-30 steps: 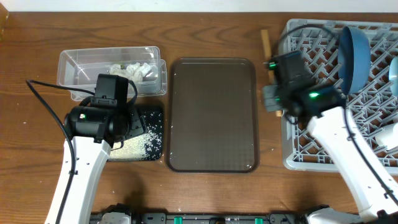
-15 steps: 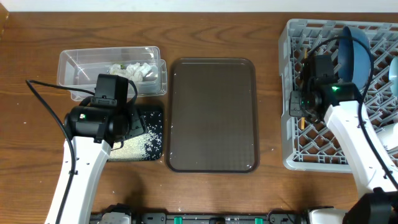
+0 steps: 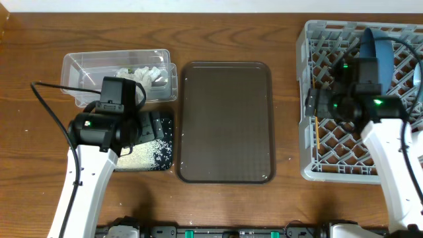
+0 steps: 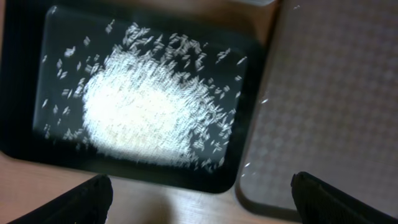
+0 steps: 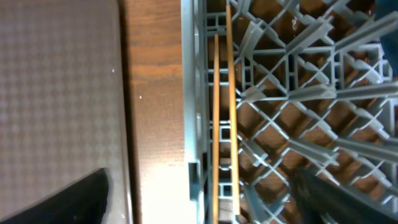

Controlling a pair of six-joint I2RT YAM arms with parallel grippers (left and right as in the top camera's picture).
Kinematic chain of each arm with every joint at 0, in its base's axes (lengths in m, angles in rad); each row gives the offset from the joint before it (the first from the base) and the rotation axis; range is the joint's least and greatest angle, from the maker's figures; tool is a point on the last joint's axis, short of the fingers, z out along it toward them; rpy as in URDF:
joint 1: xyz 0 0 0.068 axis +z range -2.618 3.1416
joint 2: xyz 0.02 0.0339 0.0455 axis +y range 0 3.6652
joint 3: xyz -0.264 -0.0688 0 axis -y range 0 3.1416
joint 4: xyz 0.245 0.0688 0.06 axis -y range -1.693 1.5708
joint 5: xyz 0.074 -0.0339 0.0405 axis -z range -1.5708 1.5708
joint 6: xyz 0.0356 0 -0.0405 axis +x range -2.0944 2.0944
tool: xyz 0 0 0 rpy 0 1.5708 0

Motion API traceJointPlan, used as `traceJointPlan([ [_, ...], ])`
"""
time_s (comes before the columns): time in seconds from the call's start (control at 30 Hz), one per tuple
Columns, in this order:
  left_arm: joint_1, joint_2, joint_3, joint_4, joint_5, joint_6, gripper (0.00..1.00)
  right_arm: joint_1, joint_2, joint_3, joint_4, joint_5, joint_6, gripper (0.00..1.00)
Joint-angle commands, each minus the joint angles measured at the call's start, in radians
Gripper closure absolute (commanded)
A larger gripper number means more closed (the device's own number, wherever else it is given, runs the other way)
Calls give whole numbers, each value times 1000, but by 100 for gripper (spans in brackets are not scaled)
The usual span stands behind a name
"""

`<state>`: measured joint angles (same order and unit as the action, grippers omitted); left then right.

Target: Sort waste into correct bins and load items into the dishwasher rack

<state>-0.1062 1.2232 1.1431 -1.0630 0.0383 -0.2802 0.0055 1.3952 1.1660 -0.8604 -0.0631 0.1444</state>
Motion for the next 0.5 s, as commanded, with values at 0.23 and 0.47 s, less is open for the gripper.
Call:
traceJointPlan([
  [0.23, 5, 26, 30, -179, 40, 63, 5, -113, -26, 13, -218, -95, -93, 1],
  [0.47, 5, -217, -52, -177, 40, 105, 5, -116, -256, -84, -215, -94, -89, 1],
])
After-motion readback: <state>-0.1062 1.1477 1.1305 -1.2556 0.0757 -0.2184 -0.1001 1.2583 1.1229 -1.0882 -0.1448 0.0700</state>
